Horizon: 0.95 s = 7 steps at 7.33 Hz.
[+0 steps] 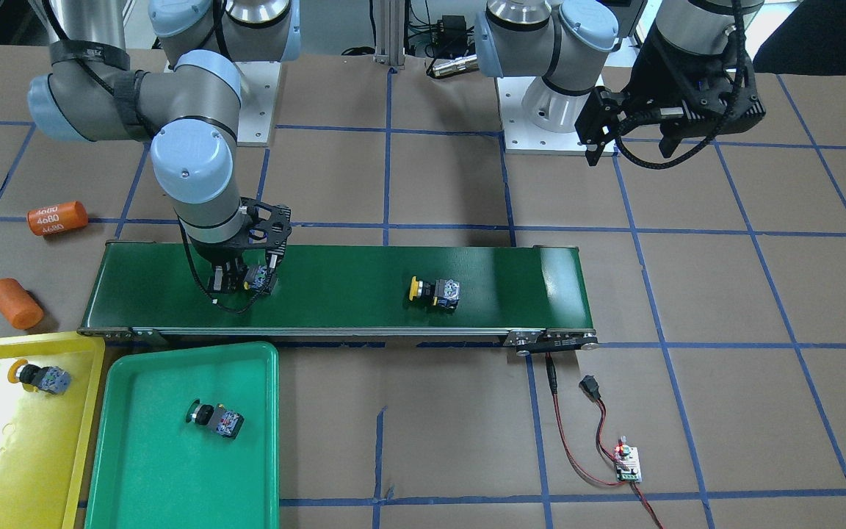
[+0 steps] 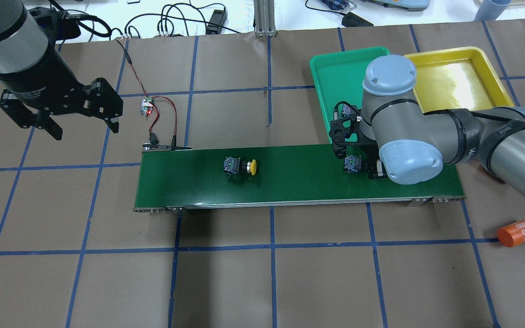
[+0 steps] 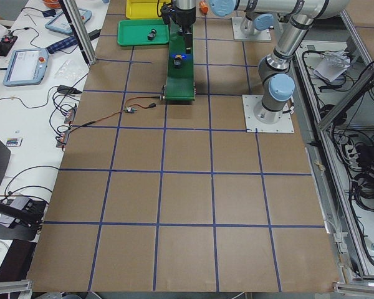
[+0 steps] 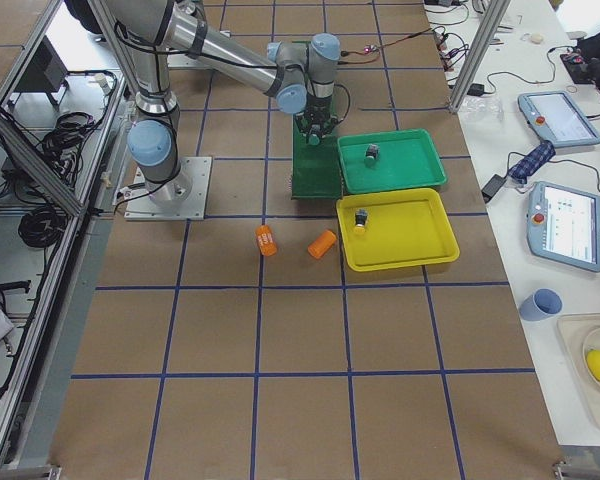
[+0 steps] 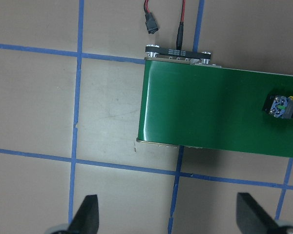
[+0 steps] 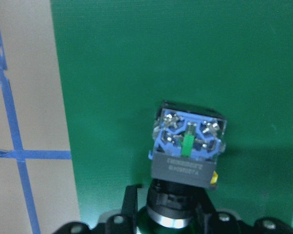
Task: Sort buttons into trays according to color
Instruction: 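Grasp the green-capped button at the belt end and drop it in the green tray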
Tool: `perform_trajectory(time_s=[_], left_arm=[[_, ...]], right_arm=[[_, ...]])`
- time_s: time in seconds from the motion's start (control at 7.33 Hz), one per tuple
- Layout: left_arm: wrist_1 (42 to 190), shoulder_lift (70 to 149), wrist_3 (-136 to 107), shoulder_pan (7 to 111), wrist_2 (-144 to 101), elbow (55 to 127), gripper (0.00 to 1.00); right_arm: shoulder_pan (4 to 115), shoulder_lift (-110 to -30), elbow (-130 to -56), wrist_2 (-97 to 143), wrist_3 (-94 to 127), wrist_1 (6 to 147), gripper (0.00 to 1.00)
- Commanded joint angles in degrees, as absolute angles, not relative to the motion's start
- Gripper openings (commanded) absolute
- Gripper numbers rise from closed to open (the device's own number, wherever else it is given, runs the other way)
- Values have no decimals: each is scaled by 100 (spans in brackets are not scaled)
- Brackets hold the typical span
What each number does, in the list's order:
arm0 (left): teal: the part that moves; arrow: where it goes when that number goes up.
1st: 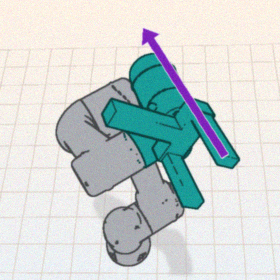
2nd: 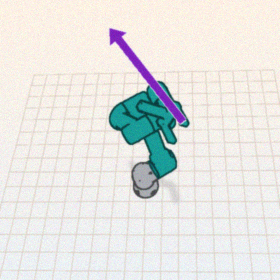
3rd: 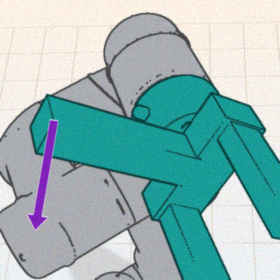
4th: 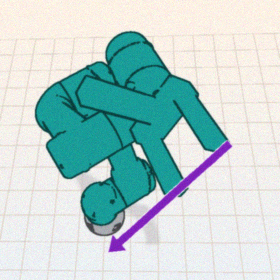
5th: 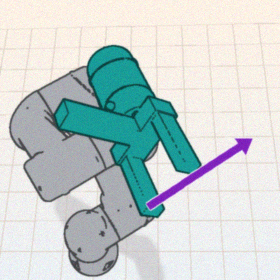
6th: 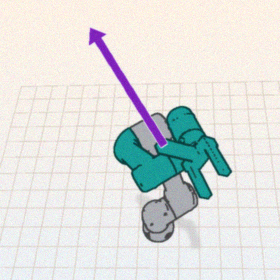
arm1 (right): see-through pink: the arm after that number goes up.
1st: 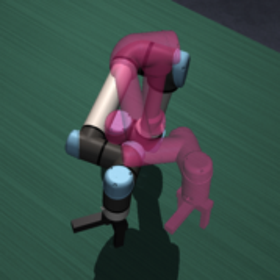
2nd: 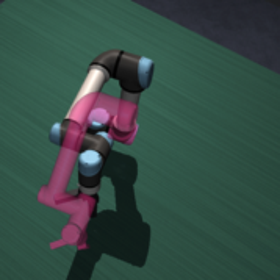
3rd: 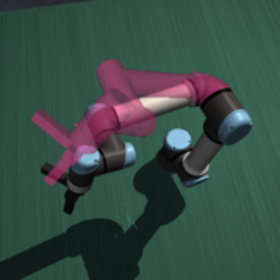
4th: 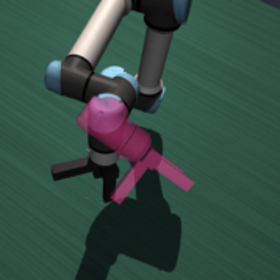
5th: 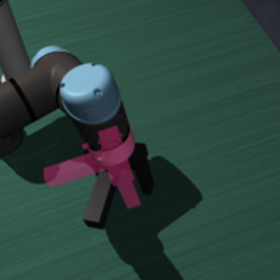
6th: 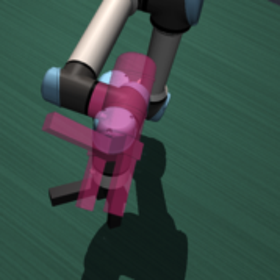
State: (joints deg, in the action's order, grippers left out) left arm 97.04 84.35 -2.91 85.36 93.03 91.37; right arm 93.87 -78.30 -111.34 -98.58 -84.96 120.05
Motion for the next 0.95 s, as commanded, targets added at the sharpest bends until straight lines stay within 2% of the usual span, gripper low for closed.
perform_trajectory(time_s=[0.0, 0.14, 0.27, 0.55, 0.82], left_arm=[[9826, 8507, -307, 8551, 9290, 9106, 100], [9791, 8577, -386, 8543, 9029, 9027, 100], [9791, 8691, -448, 8543, 8922, 8905, 100], [9242, 9059, -483, 8796, 8859, 8641, 100], [9307, 9577, -841, 9149, 8938, 7993, 100]], right_arm=[[9142, -7369, -10044, -9958, -9102, 11997, 10], [8810, -6808, -9402, -9932, -9175, 11971, 13], [8502, -6637, -9100, -9914, -9211, 11927, 46], [8368, -6750, -9105, -9879, -9176, 11593, 100], [8341, -6802, -9114, -9879, -9176, 11497, 100]])
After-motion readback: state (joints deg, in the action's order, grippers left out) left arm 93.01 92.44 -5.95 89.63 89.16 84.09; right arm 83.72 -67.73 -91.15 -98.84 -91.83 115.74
